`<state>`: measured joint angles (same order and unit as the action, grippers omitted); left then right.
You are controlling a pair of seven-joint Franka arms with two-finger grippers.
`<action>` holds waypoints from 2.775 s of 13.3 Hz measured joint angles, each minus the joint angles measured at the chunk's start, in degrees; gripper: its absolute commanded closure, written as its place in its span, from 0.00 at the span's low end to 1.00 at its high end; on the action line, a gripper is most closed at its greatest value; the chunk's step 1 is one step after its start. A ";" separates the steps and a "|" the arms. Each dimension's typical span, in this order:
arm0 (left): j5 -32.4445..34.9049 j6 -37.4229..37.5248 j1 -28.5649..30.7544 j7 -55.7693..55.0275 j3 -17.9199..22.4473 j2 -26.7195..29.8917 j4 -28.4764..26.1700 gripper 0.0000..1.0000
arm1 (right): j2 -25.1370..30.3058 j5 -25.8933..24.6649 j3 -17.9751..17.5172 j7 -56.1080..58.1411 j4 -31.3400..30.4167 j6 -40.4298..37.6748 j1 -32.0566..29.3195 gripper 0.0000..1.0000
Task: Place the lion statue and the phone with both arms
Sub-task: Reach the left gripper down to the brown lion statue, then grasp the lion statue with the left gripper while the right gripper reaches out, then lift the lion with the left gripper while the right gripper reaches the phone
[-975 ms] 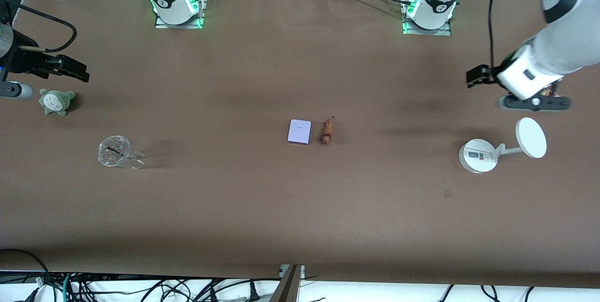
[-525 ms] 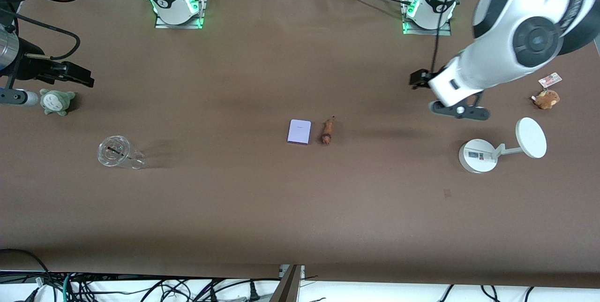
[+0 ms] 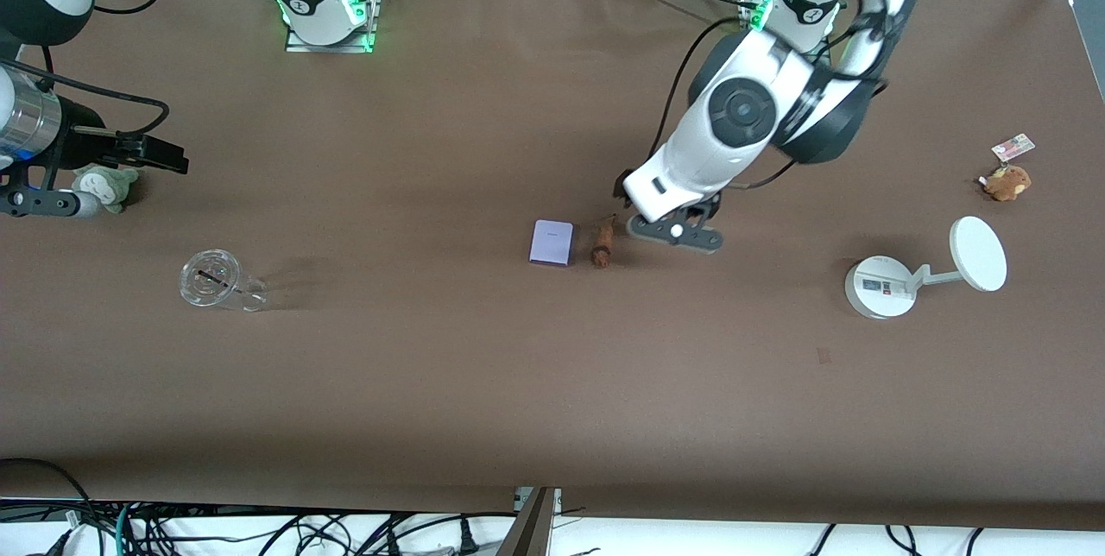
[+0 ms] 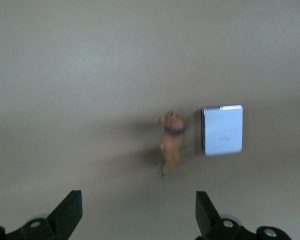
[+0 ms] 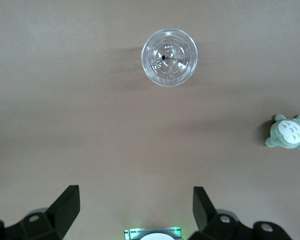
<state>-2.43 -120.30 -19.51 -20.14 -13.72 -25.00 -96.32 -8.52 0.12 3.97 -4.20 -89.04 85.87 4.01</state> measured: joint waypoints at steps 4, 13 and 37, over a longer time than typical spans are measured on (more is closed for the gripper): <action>1.37 -15.85 -2.23 -0.06 0.00 -7.94 -1.82 0.00 | -1.30 0.01 -0.19 -0.11 0.00 0.17 0.11 0.00; 4.59 -22.27 -4.53 -0.97 0.11 -14.23 -3.21 0.82 | -6.54 0.49 -0.87 -7.42 0.01 8.39 5.70 0.00; 17.14 -1.66 26.44 6.89 2.48 -10.64 -2.57 0.92 | -36.14 2.69 -1.42 -52.57 5.37 45.59 39.72 0.00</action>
<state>14.71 -121.95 6.93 -13.25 -11.24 -35.63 -98.89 -44.66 2.82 2.56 -56.77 -83.66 131.46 43.72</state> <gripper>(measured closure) 0.639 0.000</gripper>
